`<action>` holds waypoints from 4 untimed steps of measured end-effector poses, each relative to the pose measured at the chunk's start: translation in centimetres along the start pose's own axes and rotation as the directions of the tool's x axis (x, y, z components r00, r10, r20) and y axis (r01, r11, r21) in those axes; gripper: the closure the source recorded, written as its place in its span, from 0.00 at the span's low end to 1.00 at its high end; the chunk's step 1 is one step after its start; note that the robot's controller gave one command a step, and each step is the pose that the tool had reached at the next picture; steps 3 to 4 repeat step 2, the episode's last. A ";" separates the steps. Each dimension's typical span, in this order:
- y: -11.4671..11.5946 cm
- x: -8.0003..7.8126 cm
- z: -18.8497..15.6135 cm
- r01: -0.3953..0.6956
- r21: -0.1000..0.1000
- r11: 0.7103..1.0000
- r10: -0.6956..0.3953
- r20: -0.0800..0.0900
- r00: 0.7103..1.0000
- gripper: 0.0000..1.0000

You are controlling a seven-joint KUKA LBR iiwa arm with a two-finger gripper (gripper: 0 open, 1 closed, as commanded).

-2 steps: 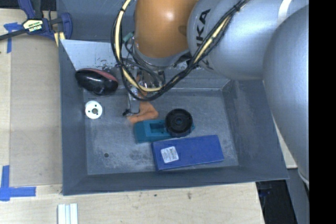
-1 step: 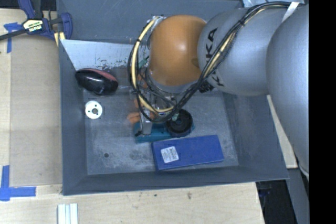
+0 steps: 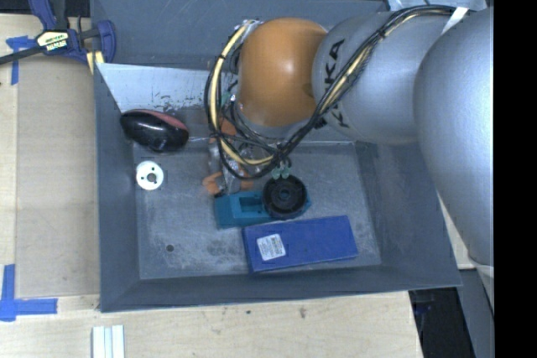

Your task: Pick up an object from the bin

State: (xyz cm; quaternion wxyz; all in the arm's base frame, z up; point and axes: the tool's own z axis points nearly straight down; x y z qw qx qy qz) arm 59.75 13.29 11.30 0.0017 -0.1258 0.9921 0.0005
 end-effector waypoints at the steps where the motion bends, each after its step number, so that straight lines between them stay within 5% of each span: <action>1: 0.0 0.0 0.0 0.000 0.000 1.000 0.000 0.000 1.000 1.00; 2: 3.8 2.6 -14.1 0.005 0.000 1.000 -0.005 0.001 1.000 1.00; 4: 3.8 2.6 -14.1 0.005 0.000 1.000 -0.005 0.001 1.000 1.00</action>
Offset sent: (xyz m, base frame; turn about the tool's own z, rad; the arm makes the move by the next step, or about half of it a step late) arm -0.0362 0.0305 0.1396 -0.0051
